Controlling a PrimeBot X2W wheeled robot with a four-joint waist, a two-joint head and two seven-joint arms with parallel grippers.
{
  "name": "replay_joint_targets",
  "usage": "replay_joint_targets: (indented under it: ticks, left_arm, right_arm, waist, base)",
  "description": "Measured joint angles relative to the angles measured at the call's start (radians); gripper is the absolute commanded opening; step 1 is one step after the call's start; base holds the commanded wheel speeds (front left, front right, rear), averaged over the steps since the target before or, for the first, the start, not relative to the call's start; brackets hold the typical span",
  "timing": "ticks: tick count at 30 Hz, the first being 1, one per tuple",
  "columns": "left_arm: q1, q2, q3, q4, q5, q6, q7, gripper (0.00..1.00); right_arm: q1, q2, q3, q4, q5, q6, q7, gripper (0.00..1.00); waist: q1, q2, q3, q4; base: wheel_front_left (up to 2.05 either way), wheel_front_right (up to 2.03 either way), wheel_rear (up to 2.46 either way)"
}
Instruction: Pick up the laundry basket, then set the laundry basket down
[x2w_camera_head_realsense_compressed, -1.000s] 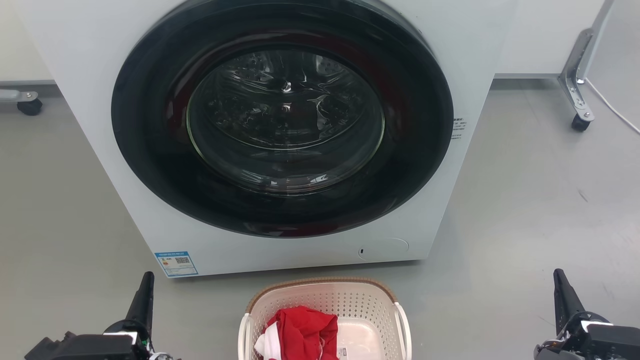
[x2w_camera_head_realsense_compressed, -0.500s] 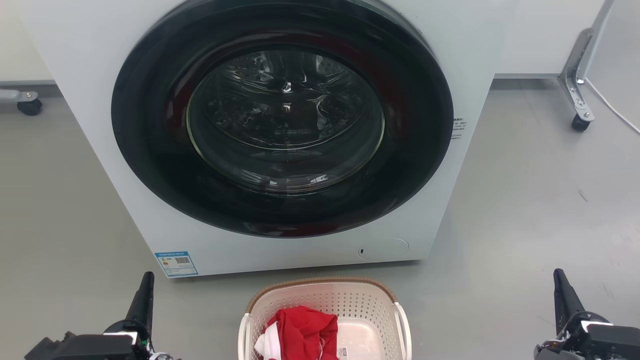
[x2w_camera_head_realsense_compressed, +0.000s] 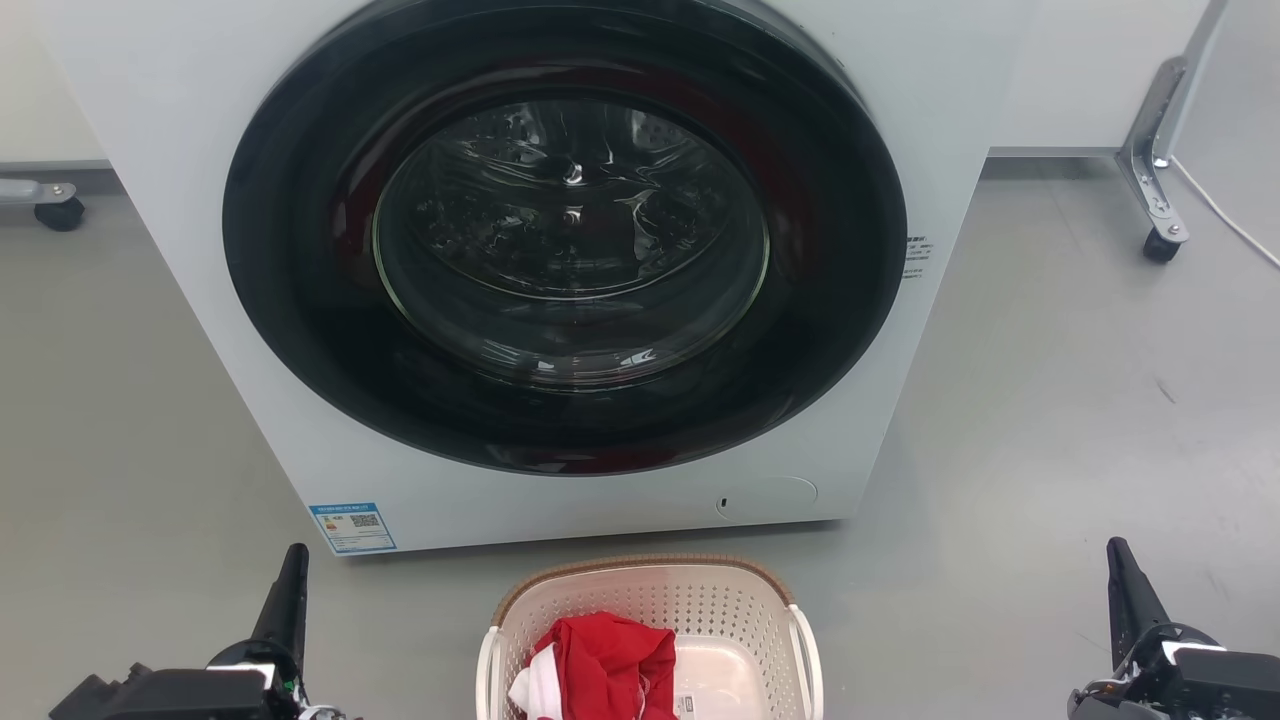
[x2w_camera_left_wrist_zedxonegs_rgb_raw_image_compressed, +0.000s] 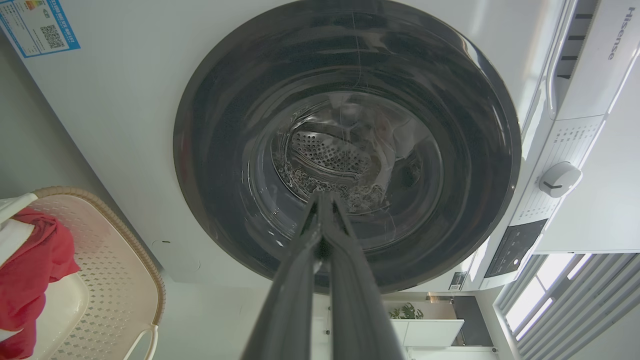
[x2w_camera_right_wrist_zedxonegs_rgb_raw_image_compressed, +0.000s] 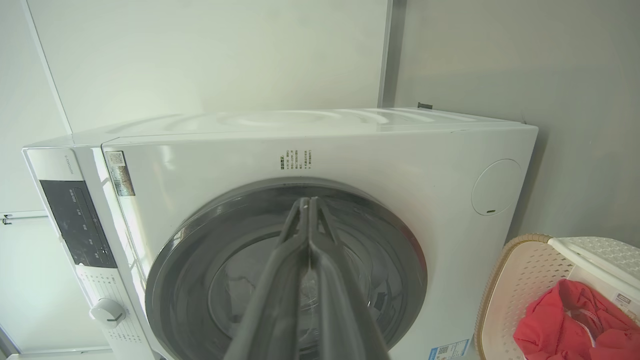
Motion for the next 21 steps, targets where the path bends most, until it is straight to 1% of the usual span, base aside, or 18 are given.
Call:
replay_joint_targets:
  ticks: [21]
  left_arm:
    - [0.000,0.000,0.000,0.001,0.000,0.000,0.000,0.00]
  right_arm:
    - [0.000,0.000,0.000,0.000,0.001,0.000,0.000,0.00]
  waist:
    - [0.0000,0.0000,0.000,0.000]
  base:
    - [0.00,0.00,0.00]
